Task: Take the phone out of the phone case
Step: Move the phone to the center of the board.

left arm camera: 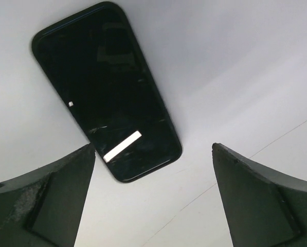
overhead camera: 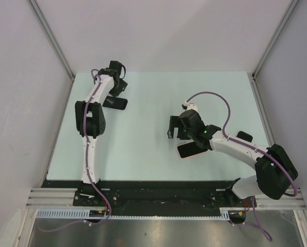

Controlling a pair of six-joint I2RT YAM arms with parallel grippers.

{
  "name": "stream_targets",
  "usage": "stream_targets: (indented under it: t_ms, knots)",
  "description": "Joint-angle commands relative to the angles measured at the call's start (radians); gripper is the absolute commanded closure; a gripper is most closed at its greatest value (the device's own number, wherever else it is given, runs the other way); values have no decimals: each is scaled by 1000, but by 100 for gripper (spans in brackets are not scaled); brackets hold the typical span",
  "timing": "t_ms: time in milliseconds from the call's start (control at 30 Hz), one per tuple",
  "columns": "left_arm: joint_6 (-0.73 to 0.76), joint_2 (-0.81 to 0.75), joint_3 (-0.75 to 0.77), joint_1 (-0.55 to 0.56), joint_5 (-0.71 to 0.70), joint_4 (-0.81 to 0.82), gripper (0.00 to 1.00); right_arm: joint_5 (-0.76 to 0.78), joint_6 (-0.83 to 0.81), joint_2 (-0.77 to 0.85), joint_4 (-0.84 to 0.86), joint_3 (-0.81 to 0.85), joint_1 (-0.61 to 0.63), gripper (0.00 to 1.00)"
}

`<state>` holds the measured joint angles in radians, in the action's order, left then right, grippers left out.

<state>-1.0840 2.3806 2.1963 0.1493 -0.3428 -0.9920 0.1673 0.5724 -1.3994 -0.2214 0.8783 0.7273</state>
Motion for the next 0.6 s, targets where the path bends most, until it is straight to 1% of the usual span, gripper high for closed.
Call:
stream_targets:
  t_ms: [0,67,200,267,400,567]
  knots:
    - [-54,89,106,-4,1,9,0,32,6,31,-13,13,3,0]
    - [-60,126,161,-4,1,0,0,32,6,34,-15,13,1,1]
    - [-36,152,187,-4,-4,-2,0,43,3,46,-26,11,1,0]
    - [-5,144,172,-4,-19,-11,0,43,0,48,-30,13,0,0]
    - [33,106,86,-10,-35,-4,0,14,-12,46,-26,13,4,0]
    - [47,92,80,-16,-41,-69,0,-9,-8,42,-1,1,12,0]
